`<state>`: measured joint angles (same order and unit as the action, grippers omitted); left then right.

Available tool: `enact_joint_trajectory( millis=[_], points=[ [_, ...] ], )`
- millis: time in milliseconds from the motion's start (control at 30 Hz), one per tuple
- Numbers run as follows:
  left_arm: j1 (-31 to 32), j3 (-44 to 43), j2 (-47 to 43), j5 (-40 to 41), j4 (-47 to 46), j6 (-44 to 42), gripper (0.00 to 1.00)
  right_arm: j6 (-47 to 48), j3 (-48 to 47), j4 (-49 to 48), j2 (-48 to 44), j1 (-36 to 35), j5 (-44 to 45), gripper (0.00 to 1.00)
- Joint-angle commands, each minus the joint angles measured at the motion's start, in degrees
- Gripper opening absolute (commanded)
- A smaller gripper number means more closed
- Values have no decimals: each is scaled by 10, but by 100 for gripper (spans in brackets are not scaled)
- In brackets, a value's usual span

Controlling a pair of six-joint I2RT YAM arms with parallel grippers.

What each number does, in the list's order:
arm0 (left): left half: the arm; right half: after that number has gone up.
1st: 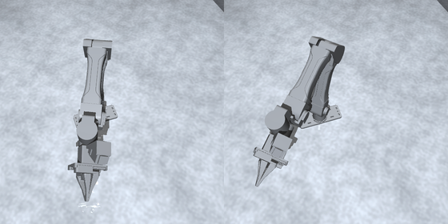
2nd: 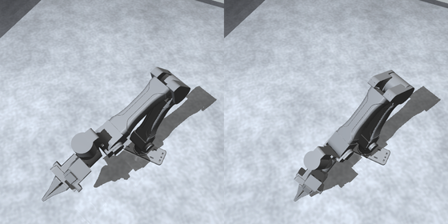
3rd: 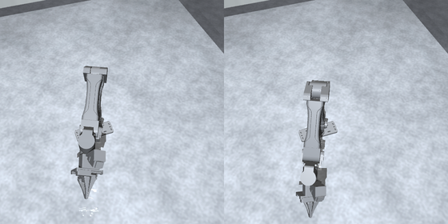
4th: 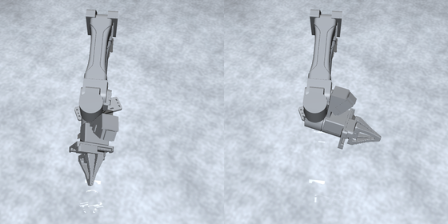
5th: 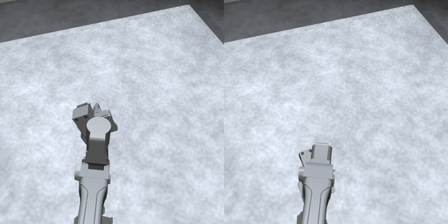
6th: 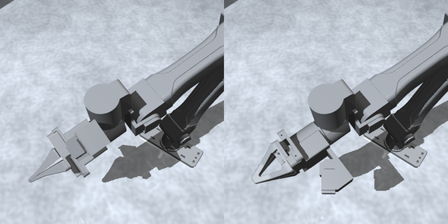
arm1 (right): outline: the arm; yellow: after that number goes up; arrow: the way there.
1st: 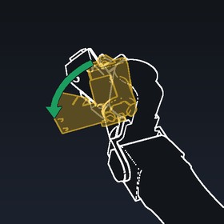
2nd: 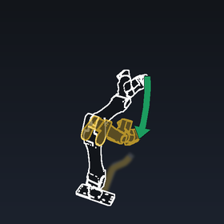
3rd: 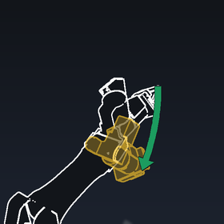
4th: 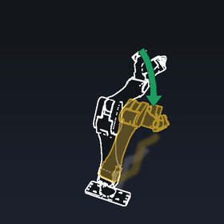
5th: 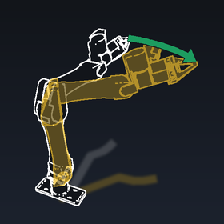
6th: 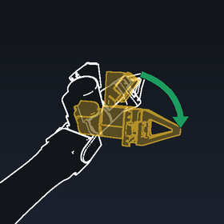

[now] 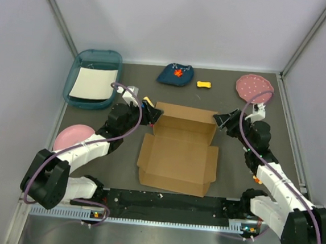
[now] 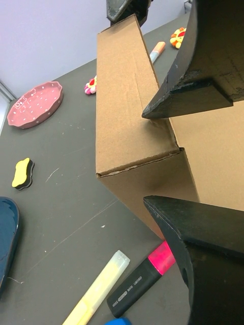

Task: Fold the paper box

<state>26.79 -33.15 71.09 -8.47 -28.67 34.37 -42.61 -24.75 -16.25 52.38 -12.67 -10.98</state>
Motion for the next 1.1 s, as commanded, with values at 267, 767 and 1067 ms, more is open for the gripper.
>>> enact_joint_trajectory(
  millis=[267, 767, 1067],
  points=[
    [0, -4, -4, 13, 7, -10, 67, -80, 23, -198, 126, 48, -151, 66],
    [-1, -69, 15, 2, 33, -12, 73, -38, 58, -195, 179, 57, -146, 56],
    [0, -20, 47, -31, -16, 26, 68, -55, 108, -197, 181, 56, -121, 52]
  ],
)
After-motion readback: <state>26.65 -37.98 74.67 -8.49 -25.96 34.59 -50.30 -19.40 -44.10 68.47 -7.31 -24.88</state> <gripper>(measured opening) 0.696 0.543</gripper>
